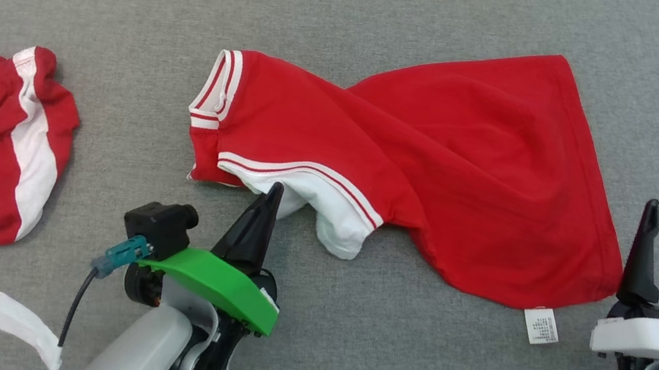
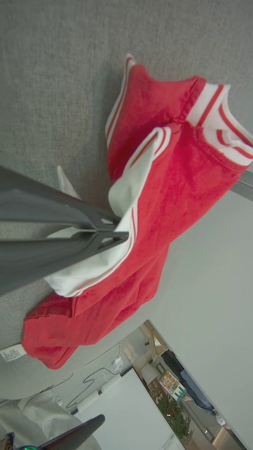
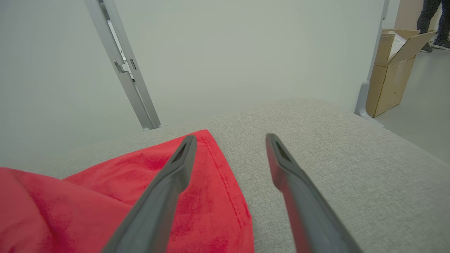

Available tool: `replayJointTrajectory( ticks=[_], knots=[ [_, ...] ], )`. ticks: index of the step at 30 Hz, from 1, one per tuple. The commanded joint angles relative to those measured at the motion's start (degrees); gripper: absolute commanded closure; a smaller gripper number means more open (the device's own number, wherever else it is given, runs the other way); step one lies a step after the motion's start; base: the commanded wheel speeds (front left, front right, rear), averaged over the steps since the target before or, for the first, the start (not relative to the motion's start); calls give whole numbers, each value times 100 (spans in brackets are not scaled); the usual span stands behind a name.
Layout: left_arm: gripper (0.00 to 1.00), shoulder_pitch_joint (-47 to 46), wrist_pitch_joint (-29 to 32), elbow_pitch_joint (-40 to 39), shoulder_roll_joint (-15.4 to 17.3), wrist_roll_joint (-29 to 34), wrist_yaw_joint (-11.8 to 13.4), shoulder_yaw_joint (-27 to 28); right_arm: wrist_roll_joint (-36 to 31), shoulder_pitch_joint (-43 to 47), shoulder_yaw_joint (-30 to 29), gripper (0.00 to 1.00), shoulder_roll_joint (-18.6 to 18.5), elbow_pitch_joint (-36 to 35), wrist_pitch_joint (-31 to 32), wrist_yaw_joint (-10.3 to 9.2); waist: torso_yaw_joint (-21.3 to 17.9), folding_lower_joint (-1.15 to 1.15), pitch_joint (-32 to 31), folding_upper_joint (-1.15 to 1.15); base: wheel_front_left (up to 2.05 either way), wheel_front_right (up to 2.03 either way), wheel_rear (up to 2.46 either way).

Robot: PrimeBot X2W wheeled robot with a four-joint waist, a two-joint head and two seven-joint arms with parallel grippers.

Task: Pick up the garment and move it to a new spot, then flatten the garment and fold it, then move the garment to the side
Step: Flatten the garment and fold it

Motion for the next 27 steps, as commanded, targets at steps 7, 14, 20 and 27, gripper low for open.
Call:
replayJointTrajectory(
  ticks=[7, 14, 20, 27],
  knots=[
    [100, 673, 331, -1649, 766, 249, 414, 9, -282, 411, -803, 0, -15, 42, -17, -2, 479, 0, -255, 0, 0, 0, 0],
    [100, 1336, 1114, -2535, 1358, -96, 869, 170, -624, 404, -1049, 0, -15, 80, -17, -2, 490, 0, -206, 0, 0, 0, 0],
    [100, 1121, 1125, -1725, 1294, -311, 795, 336, -810, 271, -810, 0, -15, 311, -17, -2, 387, 0, -102, 0, 0, 0, 0],
    [0, 784, 719, -822, 1065, -233, 649, 401, -928, 100, -628, 0, -14, 609, -8, -2, 371, 0, -119, 0, 0, 0, 0]
  ],
)
